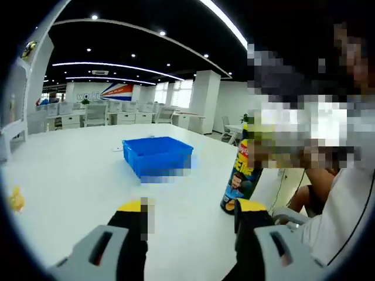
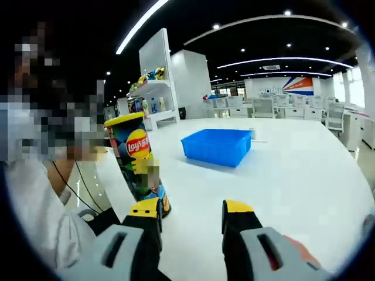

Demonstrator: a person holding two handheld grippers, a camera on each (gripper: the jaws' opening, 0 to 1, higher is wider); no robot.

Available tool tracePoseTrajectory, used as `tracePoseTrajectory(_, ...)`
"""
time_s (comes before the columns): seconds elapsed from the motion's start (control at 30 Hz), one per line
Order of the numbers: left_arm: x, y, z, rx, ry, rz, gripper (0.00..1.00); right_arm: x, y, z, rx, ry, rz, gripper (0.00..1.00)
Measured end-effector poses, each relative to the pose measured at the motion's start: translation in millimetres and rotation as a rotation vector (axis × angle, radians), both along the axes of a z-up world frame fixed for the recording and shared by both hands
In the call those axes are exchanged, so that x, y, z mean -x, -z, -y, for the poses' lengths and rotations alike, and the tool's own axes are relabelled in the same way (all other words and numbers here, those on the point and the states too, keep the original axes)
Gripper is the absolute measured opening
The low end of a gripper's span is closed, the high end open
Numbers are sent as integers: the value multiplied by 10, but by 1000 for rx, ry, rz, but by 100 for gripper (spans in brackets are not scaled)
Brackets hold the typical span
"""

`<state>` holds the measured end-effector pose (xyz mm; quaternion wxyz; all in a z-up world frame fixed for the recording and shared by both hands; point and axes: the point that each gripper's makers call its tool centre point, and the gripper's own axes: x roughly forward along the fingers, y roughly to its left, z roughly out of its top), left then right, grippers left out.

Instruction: Open the lid of the chip container on the table, take out the chips, place them into the box in front of the container, and close the lid

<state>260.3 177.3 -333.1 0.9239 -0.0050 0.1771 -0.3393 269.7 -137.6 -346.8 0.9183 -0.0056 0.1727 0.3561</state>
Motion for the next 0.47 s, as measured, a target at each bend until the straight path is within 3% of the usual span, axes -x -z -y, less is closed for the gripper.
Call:
tracePoseTrajectory(0.07, 32, 101, 9, -20, 6, -39, 62, -13, 25, 28, 36, 18, 7, 40)
tracePoseTrajectory(0.37, 99, 85, 91, -2, 45, -16, 67, -2, 85, -55, 27, 1, -14, 41)
tracePoseTrajectory(0.47, 114, 179, 77, -60, 50, -28, 65, 4, 95, -66, 25, -5, -19, 41)
